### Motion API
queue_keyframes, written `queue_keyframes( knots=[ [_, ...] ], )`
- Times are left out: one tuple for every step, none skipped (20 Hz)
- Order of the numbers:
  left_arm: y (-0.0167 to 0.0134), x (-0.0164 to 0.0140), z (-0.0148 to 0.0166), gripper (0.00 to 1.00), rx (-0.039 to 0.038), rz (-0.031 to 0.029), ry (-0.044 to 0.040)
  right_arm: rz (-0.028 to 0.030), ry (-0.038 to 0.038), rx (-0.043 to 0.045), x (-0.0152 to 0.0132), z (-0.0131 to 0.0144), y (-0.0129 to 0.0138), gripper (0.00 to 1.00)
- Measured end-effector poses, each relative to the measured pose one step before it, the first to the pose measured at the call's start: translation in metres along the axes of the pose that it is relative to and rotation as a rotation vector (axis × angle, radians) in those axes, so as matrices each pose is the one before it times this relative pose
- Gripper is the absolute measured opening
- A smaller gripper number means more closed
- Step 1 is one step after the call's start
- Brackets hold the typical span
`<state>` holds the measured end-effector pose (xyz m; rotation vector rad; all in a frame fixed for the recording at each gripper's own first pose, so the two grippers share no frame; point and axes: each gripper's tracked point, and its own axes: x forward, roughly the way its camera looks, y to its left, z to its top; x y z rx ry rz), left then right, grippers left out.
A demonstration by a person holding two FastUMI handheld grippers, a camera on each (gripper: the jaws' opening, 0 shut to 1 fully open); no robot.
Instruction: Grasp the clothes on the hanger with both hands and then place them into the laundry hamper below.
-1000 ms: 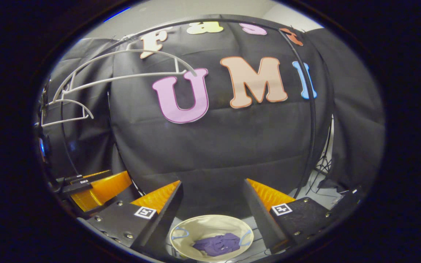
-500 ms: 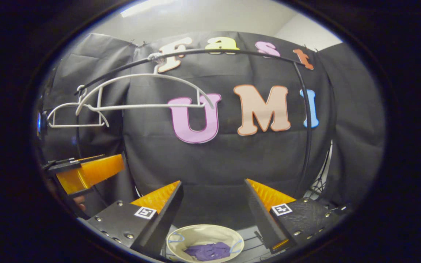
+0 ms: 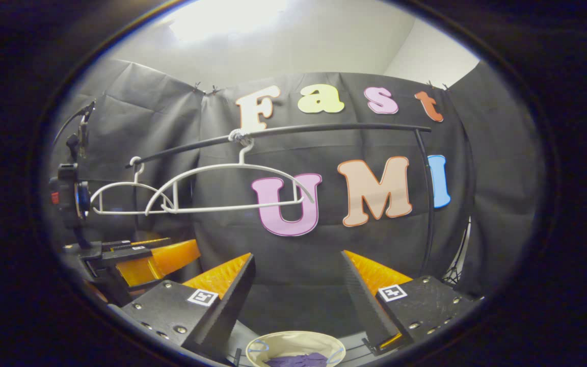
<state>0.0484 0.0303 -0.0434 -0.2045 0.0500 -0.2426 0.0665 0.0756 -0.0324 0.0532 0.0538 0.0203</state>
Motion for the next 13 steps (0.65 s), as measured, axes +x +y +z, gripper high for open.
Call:
queue_keyframes(
  knots=[
    [-0.00149, -0.00234, 0.00369, 0.92, 0.00182, 0.00198, -0.00647, 0.01262, -0.00227, 0.00129, -0.00356, 0.00192, 0.00143, 0.92],
    [0.00019, -0.00171, 0.00241, 0.92, -0.00272, 0.01343, -0.00532, 0.00587, 0.0052, -0.00131, -0.001, -0.00074, -0.00263, 0.93],
    [-0.00172, -0.00267, 0.00236, 0.92, -0.00142, 0.00795, -0.00548, -0.00144, 0.00035, -0.005, -0.00333, 0.00034, -0.00149, 0.93],
    [-0.00423, -0.00132, 0.00248, 0.92, -0.00352, 0.00295, -0.00739, -0.0013, 0.00326, -0.00634, -0.00271, -0.00202, -0.00299, 0.93],
    [-0.00445, -0.00088, 0.00249, 0.92, -0.00344, -0.00086, -0.011, 0.00138, 0.00064, -0.00214, -0.00167, -0.00128, -0.00202, 0.92],
    [-0.00444, -0.00119, 0.00061, 0.92, -0.00317, -0.0014, -0.00552, 0.00693, 0.00003, 0.00015, -0.00074, -0.00176, -0.00085, 0.99],
    [-0.00465, -0.00158, -0.00109, 0.92, -0.00457, -0.00114, -0.00037, 0.00699, 0.0016, 0.00281, -0.00126, -0.00164, -0.0015, 0.99],
    [-0.0052, -0.00199, -0.00046, 0.92, -0.00261, -0.0022, 0.00139, 0.00994, 0.00188, 0.00413, -0.00132, -0.00332, -0.0013, 0.93],
    [-0.004, -0.00122, -0.00124, 0.92, -0.00036, 0.00665, 0.00547, 0.00879, 0.00001, 0.00152, -0.00082, -0.0013, -0.00161, 0.93],
    [-0.00261, -0.00034, -0.00062, 0.92, 0.0067, 0.01032, 0.00201, 0.0064, 0.00017, 0.00024, -0.00242, -0.0004, -0.00278, 0.98],
    [-0.00391, -0.00012, 0.00095, 0.92, 0.00467, 0.00979, -0.00207, 0.00282, -0.00707, 0.00251, -0.00206, 0.00154, -0.00378, 0.93],
    [-0.00542, -0.00067, -0.00013, 0.92, 0.00084, 0.00114, -0.00719, 0.00563, -0.00334, 0.00219, -0.00144, -0.00014, -0.00402, 0.93],
    [-0.00683, 0.00053, -0.00148, 0.95, -0.0008, -0.00456, 0.00106, 0.00606, 0.00138, 0.00285, -0.00255, -0.00036, -0.00413, 0.93]
  ],
)
